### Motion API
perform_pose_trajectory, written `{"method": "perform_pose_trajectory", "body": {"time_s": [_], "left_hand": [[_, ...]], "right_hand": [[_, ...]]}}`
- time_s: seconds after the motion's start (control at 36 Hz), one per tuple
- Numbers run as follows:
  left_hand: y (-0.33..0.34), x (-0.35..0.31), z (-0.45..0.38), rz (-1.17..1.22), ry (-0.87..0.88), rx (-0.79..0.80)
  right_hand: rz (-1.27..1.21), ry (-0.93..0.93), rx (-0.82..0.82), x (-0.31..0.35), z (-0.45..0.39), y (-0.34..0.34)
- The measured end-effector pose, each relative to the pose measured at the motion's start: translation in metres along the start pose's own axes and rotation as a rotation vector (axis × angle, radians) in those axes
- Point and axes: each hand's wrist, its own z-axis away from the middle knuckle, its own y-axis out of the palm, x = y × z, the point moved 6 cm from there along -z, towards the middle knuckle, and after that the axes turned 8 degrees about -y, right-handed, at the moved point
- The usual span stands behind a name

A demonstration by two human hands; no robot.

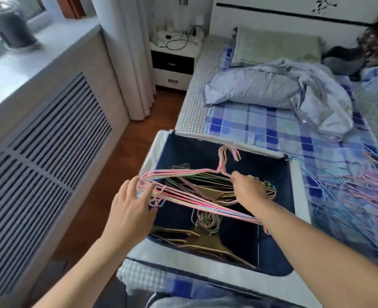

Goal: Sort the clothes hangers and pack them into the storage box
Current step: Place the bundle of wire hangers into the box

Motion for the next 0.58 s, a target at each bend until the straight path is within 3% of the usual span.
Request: {"method": "perform_pose_trajectory", "body": {"time_s": [0.22, 0.42, 0.58], "left_hand": [[0.038, 0.010, 0.027, -0.031, -0.024, 0.070], [0.030, -0.011, 0.011, -0.039, 0.040, 0.044], [0.039, 0.003, 0.004, -0.047, -0.060, 0.058]], "right_hand": [[0.331, -0.056, -0.199, 0.013, -0.019, -0.084], [0.399, -0.006, -0.154, 0.000, 0.002, -0.106], [0.344, -0.097, 0.032, 0.020, 0.020, -0.062]]}}
